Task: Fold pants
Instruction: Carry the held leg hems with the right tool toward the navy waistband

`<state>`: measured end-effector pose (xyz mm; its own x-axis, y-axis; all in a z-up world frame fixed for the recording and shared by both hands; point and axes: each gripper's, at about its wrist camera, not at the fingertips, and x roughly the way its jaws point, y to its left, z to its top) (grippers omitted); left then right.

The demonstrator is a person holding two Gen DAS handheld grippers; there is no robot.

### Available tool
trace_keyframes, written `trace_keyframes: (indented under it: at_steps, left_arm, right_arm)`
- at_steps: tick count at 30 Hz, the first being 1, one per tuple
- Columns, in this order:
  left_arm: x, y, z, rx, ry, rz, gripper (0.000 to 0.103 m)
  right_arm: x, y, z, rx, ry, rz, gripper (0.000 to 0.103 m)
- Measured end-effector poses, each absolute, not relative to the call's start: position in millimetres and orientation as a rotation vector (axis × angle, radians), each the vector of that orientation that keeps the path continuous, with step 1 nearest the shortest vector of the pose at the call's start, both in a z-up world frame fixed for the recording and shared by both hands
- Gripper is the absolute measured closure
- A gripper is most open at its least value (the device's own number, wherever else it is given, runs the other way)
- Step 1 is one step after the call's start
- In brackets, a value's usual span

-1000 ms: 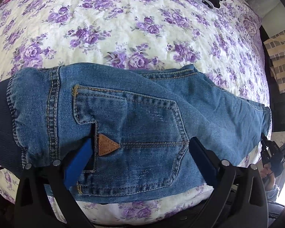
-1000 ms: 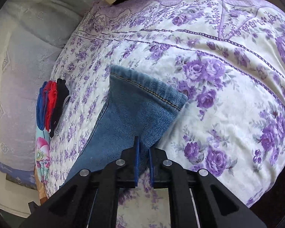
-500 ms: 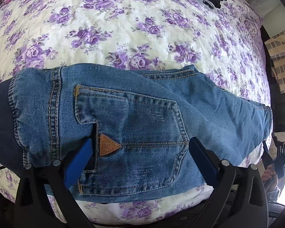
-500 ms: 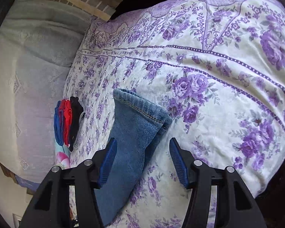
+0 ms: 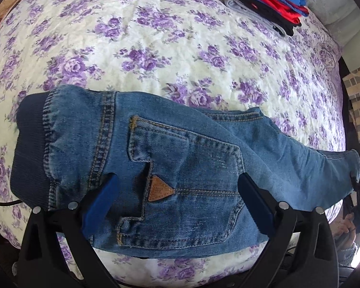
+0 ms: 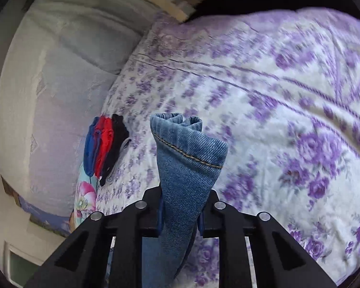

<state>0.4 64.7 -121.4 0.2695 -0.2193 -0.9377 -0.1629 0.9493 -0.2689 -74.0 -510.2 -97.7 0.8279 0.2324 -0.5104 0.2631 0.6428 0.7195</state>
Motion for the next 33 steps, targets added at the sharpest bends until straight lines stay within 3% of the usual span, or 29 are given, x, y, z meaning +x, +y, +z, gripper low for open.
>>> trace_keyframes:
  at_steps: [2, 6, 7, 11, 13, 15, 17, 18, 21, 27, 33]
  left_arm:
    - [-2, 69, -121, -0.35, 1.289, -0.013, 0.007]
    - [-3, 66, -126, -0.32, 1.282, -0.021, 0.007]
    - [-3, 64, -127, -0.294, 1.283, -0.019, 0.007]
    - [-7, 66, -122, -0.284, 1.263, -0.015, 0.007]
    - [-11, 72, -118, -0.305, 1.253, -0.019, 0.017]
    - [-17, 80, -112, -0.332, 1.232, -0.019, 0.021]
    - [-22, 86, -107, -0.346, 1.209, -0.014, 0.022]
    - [-24, 88, -105, -0.318, 1.195, 0.014, 0.022]
    - [-29, 95, -105, -0.3, 1.184, -0.001, 0.022]
    - [-38, 104, -109, -0.296, 1.169, 0.001, 0.028]
    - [-53, 104, -107, -0.295, 1.147, 0.003, 0.028]
  right_arm:
    - [-74, -513, -85, 0.815, 0.606, -0.026, 0.084]
    - [-72, -542, -162, 0.926, 0.81, -0.153, 0.084]
    - [-77, -542, -169, 0.945, 0.782, -0.147, 0.085]
    - [-77, -543, -154, 0.912, 0.818, -0.141, 0.073]
    - [-83, -549, -147, 0.949, 0.835, -0.141, 0.072]
    - [-92, -547, -132, 0.902, 0.835, -0.178, 0.067]
    - [-98, -543, -118, 0.823, 0.842, -0.227, 0.053]
    - [-101, -545, -114, 0.802, 0.84, -0.267, 0.052]
    - [-102, -542, -94, 0.795, 0.746, -0.285, 0.061]
    - [-10, -403, -63, 0.528, 0.859, 0.268, 0.069]
    - [49, -258, -88, 0.381, 1.018, 0.642, 0.071]
